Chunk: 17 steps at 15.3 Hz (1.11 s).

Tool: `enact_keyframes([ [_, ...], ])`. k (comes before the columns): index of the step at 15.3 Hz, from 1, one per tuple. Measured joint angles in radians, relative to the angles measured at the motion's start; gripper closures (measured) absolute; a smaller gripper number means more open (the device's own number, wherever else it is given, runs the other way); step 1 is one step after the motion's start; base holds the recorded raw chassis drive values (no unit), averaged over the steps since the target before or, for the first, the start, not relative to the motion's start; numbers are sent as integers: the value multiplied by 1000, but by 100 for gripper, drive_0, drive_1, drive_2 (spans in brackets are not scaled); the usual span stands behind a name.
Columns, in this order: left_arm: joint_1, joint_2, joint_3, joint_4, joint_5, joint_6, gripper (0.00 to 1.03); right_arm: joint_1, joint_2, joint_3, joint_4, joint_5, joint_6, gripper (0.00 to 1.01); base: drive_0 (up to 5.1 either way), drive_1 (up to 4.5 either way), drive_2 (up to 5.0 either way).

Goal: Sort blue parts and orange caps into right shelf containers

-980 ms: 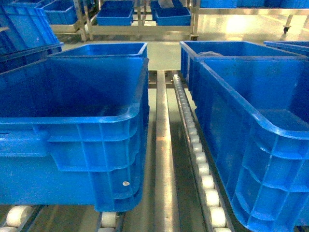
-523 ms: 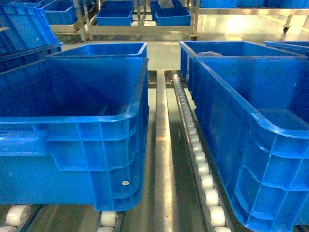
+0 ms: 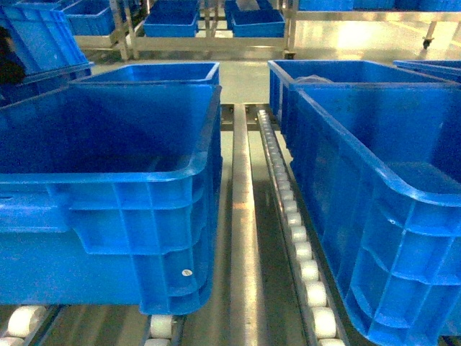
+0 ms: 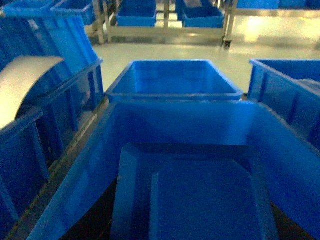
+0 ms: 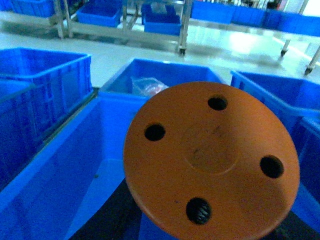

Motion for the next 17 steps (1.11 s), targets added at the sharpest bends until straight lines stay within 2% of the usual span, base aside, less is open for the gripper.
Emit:
enact_keyframes([
  [1,8,93,72,-6,-16,-22,58,12,101,62,-5,23,1,54,0,0,0],
  [2,10,120,95,11,-33,-24,47,18,142,85,0,42,1,42,0,0,0],
  [5,3,92,51,51,42,-73,9,37,139,79,35,56,-3,3,0,0,0],
  [6,-3,68,0,62,51,-74,5,43,126,58,30,89,-28,4,0,0,0],
  [7,-5,52,-28,60,50,-75,5,43,115,44,26,87,-38,3,0,0,0],
  [8,-5,53,-29,75,46,-72,6,35,114,33,74,62,-25,7,0,0,0],
  [9,5,40,-71,175,27,-53,17,29,79,-18,114,34,25,20,0,0,0],
  [10,12,-35,-174,206,21,-39,35,29,1,-115,127,31,67,39,0,0,0],
  [14,12,-171,-332,216,21,-39,73,28,-132,-253,123,31,87,77,0,0,0],
  [15,12,-226,-379,209,21,-39,87,28,-185,-294,112,31,89,92,0,0,0],
  [16,12,-273,-413,197,21,-39,100,28,-238,-330,94,31,90,99,0,0,0],
  [17,12,-325,-451,176,21,-37,101,28,-284,-357,72,31,91,99,0,0,0],
])
